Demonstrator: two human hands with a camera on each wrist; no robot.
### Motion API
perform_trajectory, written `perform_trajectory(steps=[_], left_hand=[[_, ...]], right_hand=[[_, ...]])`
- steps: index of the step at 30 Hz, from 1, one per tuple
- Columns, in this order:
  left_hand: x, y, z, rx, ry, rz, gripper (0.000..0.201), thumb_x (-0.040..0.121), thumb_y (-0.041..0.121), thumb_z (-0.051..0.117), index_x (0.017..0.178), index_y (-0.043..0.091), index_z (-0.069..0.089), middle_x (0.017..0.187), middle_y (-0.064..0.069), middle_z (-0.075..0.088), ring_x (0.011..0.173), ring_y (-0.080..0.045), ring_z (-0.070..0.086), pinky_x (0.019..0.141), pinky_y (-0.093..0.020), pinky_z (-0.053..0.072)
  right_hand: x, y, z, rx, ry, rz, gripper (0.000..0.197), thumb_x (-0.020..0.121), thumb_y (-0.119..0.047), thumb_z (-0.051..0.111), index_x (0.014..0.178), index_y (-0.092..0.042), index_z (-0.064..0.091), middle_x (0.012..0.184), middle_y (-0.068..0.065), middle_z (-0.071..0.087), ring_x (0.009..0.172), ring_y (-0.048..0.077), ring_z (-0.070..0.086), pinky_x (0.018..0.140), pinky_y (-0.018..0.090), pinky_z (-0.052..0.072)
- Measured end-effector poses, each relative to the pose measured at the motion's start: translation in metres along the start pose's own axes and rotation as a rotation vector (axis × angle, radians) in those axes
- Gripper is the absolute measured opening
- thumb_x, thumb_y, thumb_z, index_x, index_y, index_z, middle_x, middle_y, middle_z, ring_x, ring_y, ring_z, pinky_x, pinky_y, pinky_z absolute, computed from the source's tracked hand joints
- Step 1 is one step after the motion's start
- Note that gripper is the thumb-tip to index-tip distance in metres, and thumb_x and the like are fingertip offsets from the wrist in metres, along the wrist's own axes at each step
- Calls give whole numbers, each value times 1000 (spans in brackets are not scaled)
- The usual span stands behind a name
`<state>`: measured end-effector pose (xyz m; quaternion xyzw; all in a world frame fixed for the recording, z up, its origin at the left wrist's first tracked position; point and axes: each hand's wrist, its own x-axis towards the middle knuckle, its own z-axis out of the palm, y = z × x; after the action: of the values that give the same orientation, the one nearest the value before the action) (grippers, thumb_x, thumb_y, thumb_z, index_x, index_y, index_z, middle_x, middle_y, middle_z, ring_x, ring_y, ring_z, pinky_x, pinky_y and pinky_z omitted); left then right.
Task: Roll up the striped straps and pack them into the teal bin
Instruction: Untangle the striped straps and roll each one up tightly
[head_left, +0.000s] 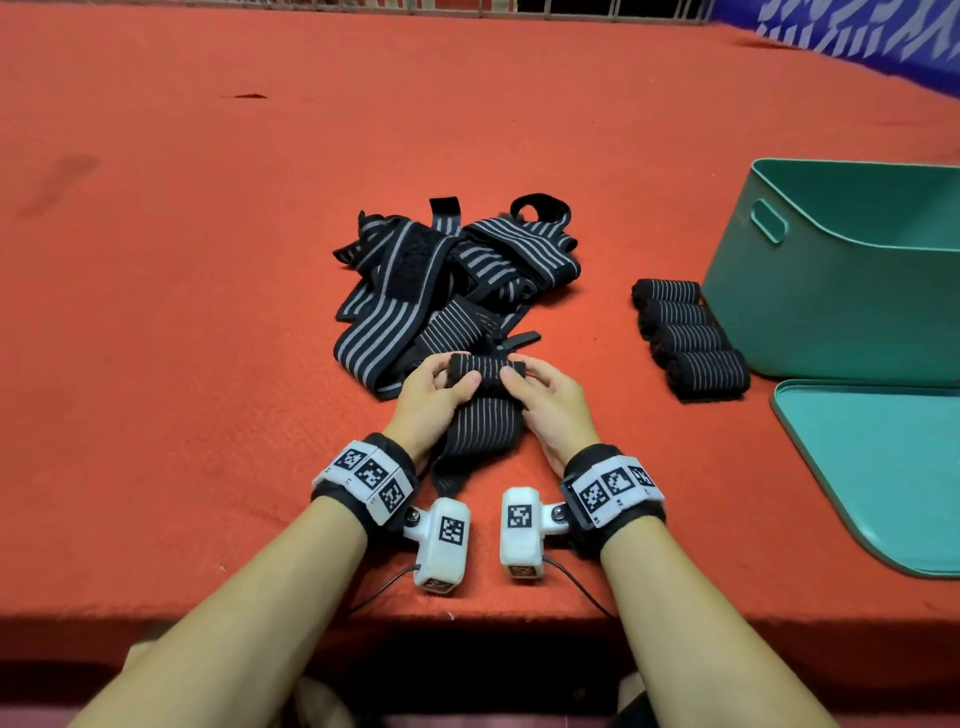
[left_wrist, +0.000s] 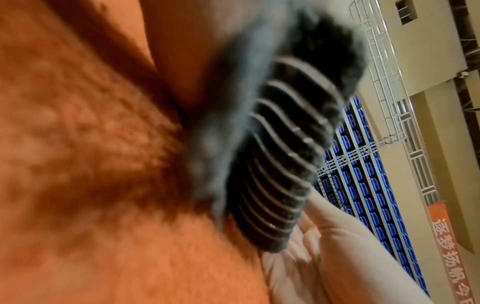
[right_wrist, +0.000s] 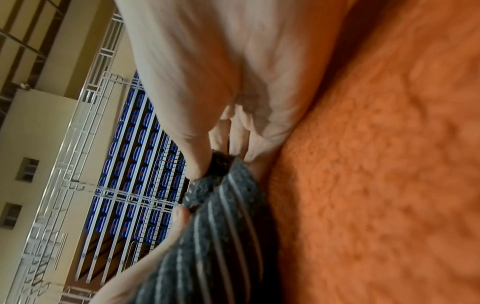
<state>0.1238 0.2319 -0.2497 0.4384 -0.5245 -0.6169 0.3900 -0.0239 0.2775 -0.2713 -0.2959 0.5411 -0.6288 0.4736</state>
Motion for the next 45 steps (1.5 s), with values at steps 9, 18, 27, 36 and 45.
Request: perform_trajectory(steps=[9,18,27,36,45], left_hand=[[0,7,5,89,105,89,29,92,24,74,114,6,71,105,1,74,93,-7,67,72,-4,46],[-5,40,7,-89,28,160,24,101,11,61,124,10,56,106,-11,73,94,-20,71,88,-36,58],[-23,13,10,-177,30,-71,18,101,8,57,119,8,57,112,-14,70,102,-26,68,93,-41,56],[-29,9,-12,-184,-104,-221,29,108,23,50,133,9,49,123,-19,66,102,-25,70,78,-37,60],[-14,11,-10,107,-191,-176,30,100,51,54,117,26,53,74,8,61,56,-8,55,53,-25,42]], right_hand=[[-9,-1,9,112,141,-104,25,93,-16,73,117,-12,72,115,13,76,115,27,70,109,52,50],[-22,-11,6,60,22,-63,50,93,-49,68,109,-3,72,110,26,72,95,32,71,86,51,53],[-34,-22,-3,144,-22,124,50,99,-57,54,111,-12,72,100,13,76,98,33,64,80,39,49],[-40,-29,-5,-38,-176,121,30,99,-29,66,123,-12,70,115,12,74,96,28,66,72,37,56],[-22,-21,-15,54,-136,-15,38,91,4,69,126,-11,68,115,12,74,100,22,72,78,30,60]])
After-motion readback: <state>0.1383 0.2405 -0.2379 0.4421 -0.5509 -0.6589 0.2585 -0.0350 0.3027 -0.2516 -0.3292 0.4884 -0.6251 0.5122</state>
